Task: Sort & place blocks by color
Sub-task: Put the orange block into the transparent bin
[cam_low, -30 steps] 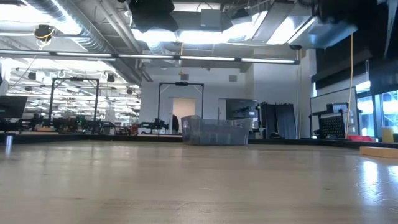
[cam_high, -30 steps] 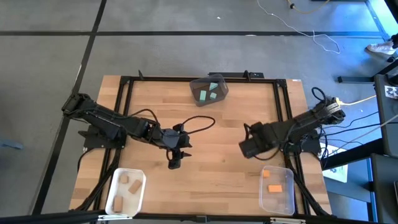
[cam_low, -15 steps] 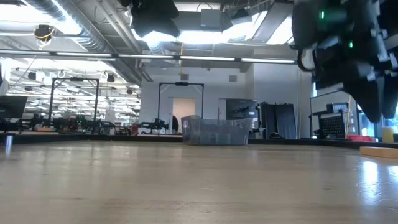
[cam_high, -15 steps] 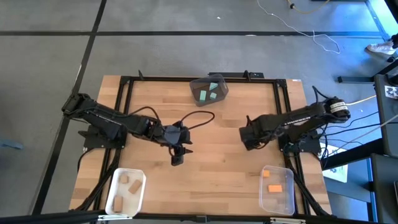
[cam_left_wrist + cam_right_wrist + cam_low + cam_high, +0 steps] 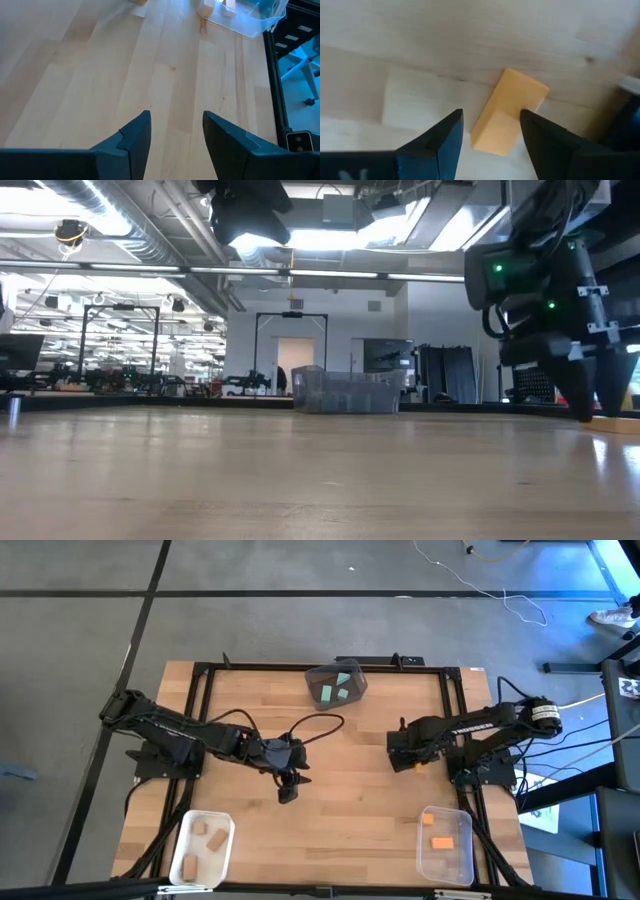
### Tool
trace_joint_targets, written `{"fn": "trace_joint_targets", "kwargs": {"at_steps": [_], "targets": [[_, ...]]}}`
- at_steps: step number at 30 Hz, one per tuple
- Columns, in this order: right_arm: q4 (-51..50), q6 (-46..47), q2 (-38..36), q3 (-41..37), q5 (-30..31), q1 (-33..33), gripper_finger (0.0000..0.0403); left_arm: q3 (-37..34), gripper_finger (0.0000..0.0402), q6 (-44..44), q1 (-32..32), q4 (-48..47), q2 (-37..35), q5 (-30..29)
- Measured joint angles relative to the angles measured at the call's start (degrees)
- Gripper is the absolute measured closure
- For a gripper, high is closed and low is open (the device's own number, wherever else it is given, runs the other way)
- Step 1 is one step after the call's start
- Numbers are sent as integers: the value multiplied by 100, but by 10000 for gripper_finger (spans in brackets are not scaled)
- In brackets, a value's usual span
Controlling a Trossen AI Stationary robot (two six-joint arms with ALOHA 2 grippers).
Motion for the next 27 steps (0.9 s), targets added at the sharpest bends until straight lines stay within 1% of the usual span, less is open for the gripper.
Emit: {"fn": "trace_joint_targets", "kwargs": {"at_steps": [7,12,14,19,21,25,27], "targets": [[-93,-39,-17,-219,-3,-198,202,0,233,-8,0,0,0,35],[-35,-464,0,-132,-13,-195,202,0,233,-7,0,-1,0,32],[136,-668,0,-32,-52,-198,202,0,233,17,0,0,0,32],[722,-1174,-14,66,-436,-198,202,0,233,32,0,-4,0,30],[919,-1311,-15,77,-456,-195,202,0,233,32,0,-4,0,32],[895,-1373,-69,65,-437,-195,202,0,233,30,0,-4,0,32],[853,-1135,-148,49,-405,-193,202,0,233,29,0,-7,0,43]]}}
